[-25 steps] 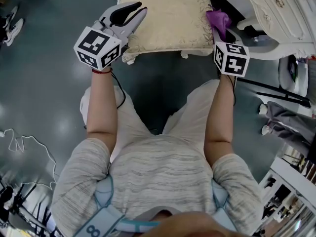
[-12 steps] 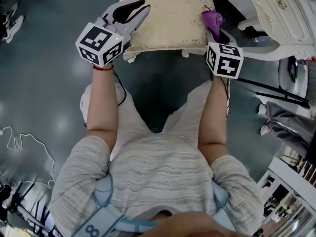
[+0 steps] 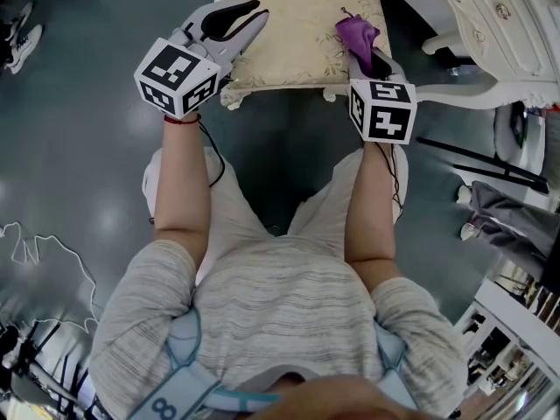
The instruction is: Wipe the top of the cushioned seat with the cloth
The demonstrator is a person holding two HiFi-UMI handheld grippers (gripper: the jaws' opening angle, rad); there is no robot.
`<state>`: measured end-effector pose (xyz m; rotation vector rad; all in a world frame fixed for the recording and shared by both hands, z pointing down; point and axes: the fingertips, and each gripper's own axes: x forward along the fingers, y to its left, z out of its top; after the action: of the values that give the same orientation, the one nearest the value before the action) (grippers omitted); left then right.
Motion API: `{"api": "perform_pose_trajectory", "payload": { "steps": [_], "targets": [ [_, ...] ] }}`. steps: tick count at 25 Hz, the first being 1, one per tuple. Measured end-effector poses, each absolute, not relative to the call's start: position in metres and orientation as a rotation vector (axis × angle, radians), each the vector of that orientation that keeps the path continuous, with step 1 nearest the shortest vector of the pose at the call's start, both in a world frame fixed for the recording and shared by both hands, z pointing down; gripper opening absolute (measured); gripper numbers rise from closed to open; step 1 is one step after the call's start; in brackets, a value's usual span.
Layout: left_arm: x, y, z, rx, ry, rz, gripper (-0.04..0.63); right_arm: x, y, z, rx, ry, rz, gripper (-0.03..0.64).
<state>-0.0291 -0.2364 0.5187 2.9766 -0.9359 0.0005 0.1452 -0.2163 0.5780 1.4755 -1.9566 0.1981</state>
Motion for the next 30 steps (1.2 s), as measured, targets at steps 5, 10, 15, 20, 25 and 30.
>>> {"api": "perform_pose_trajectory", "payload": {
  "steps": [5, 10, 15, 20, 25, 30],
  "targets": [
    [-0.032, -0.236, 0.517, 2.975, -0.944, -0.007, 0.083, 0.124, -0.212, 0.578, 1.423, -1.992, 0.186, 0.067],
    [-0.038, -0.236, 0.516, 2.972, -0.957, -0.016, 0.083, 0.100, -0.208, 0.579, 1.376, -2.018, 0.161, 0.067],
    [-0.043, -0.236, 0.515, 2.968, -0.973, -0.029, 0.083, 0.075, -0.202, 0.580, 1.321, -2.049, 0.139, 0.067],
    [-0.049, -0.236, 0.515, 2.962, -0.980, -0.037, 0.083, 0.047, -0.199, 0.580, 1.260, -2.080, 0.117, 0.067],
    [-0.052, -0.236, 0.515, 2.960, -0.984, -0.040, 0.083, 0.022, -0.195, 0.579, 1.204, -2.119, 0.107, 0.067],
    [-0.055, -0.236, 0.513, 2.958, -0.996, -0.049, 0.083, -0.002, -0.191, 0.580, 1.135, -2.137, 0.070, 0.067]
  ]
}}
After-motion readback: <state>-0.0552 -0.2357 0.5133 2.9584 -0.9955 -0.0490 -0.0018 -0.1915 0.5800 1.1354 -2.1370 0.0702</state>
